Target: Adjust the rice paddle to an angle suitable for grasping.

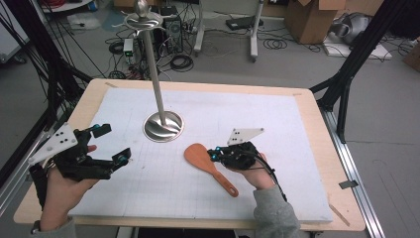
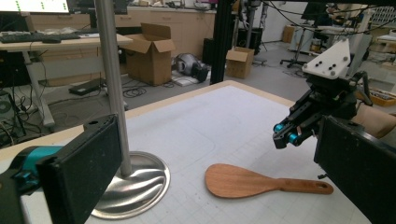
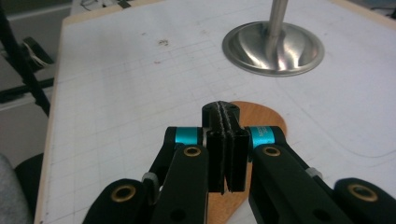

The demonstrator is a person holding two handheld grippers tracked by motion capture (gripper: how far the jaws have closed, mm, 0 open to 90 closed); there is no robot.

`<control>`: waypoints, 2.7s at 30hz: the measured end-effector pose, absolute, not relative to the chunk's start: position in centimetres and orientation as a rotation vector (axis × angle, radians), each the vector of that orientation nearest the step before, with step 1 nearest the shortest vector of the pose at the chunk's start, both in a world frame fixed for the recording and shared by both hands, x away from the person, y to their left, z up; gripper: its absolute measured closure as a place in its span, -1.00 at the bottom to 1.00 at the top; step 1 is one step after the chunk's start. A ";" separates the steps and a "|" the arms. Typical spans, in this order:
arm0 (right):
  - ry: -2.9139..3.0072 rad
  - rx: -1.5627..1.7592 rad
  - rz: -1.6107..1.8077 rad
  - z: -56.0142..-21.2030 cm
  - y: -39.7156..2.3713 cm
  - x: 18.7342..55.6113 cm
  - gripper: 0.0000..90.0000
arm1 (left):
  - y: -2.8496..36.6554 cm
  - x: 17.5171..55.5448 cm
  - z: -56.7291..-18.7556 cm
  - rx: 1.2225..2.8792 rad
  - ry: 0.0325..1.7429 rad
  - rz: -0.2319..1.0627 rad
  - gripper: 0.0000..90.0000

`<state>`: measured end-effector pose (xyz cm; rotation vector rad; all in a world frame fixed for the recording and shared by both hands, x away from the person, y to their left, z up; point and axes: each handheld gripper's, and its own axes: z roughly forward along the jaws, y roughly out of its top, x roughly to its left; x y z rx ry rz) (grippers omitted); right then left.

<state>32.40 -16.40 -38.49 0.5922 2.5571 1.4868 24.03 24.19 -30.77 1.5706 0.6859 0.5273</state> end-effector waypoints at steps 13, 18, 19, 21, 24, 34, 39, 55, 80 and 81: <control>2.710 0.569 1.356 -40.8 -15.1 32.8 0.98 | 24.3 24.1 -30.9 1.573 0.694 0.530 -0.96; 2.730 0.595 1.339 -41.5 -15.1 33.0 0.98 | 24.2 24.1 -30.9 1.575 0.692 0.530 -0.96; 2.743 0.589 1.331 -41.7 -15.0 33.0 0.98 | 24.2 24.2 -30.9 1.573 0.694 0.528 -0.96; 2.766 0.589 1.315 -41.9 -14.9 33.0 0.98 | 24.3 24.2 -31.0 1.576 0.696 0.528 -0.96; 2.798 0.566 1.297 -42.2 -14.6 32.9 0.98 | 24.3 24.2 -31.0 1.579 0.702 0.527 -0.96; 2.865 0.559 1.246 -43.0 -14.5 33.1 0.98 | 24.3 24.3 -31.1 1.585 0.702 0.529 -0.96; 2.893 0.540 1.223 -43.2 -14.4 33.0 0.98 | 24.3 24.3 -31.1 1.582 0.706 0.533 -0.96; 2.913 0.600 1.153 -43.6 -15.1 33.4 0.98 | 24.4 24.4 -31.3 1.584 0.715 0.534 -0.96; 2.739 0.855 1.105 -43.6 -19.6 34.9 0.98 | 24.3 24.5 -31.4 1.588 0.721 0.533 -0.96; 2.729 0.868 1.102 -43.6 -19.8 35.0 0.98 | 24.3 24.5 -31.4 1.588 0.721 0.533 -0.96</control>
